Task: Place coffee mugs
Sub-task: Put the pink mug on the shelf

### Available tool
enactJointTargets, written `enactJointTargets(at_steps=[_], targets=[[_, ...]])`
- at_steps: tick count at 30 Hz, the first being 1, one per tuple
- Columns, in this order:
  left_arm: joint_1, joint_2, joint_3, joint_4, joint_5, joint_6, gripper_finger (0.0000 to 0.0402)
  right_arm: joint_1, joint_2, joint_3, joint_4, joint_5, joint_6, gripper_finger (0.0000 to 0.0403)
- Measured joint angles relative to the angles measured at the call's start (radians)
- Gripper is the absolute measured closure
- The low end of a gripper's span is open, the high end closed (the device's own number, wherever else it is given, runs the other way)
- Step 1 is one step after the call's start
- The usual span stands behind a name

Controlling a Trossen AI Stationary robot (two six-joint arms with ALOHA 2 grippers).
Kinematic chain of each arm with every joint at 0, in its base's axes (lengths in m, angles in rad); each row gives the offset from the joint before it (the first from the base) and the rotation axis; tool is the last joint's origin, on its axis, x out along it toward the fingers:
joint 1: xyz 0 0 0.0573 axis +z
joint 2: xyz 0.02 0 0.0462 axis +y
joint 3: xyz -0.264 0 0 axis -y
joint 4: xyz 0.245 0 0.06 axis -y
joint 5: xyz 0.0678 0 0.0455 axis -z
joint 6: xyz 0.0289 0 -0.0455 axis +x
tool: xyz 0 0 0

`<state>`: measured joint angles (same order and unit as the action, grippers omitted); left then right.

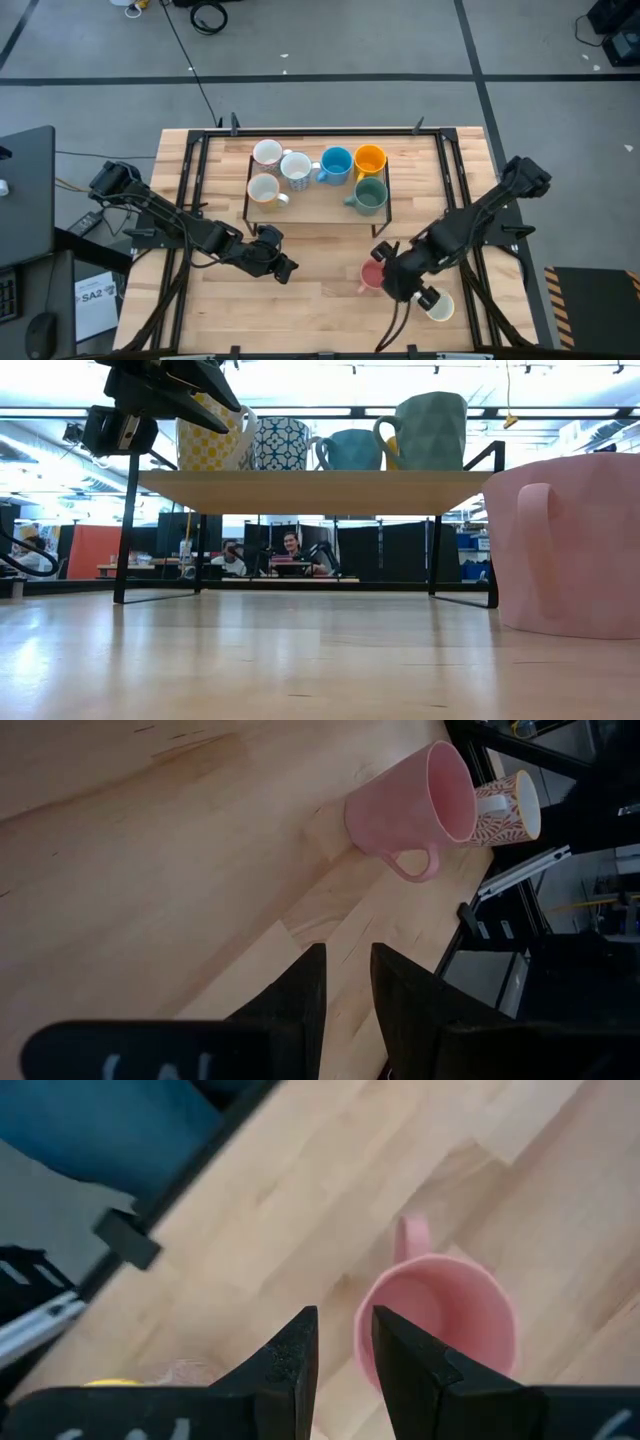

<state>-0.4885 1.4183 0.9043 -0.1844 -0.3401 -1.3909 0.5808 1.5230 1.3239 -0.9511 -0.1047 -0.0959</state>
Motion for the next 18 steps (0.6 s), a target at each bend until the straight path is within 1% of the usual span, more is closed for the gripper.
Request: enactJointTargets(at_steps=[9,12,16,18], targets=[[0.000,0.000,0.000,0.000,0.000,0.000,0.0315,-0.001,0.119,0.000,-0.055,0.010,-0.009,0.0300],[0.000,0.000,0.000,0.000,0.000,0.000,0.0315,-0.001,0.143,0.000,-0.054,0.012,-0.011,0.0300],[0.000,0.000,0.000,0.000,0.000,0.005,0.0315,-0.002,0.153,-0.001,-0.055,0.061,-0.008,0.0300],[0.000,0.000,0.000,0.001,-0.001,0.026,0.0315,-0.001,0.155,-0.002,-0.066,0.055,-0.004,0.0300]])
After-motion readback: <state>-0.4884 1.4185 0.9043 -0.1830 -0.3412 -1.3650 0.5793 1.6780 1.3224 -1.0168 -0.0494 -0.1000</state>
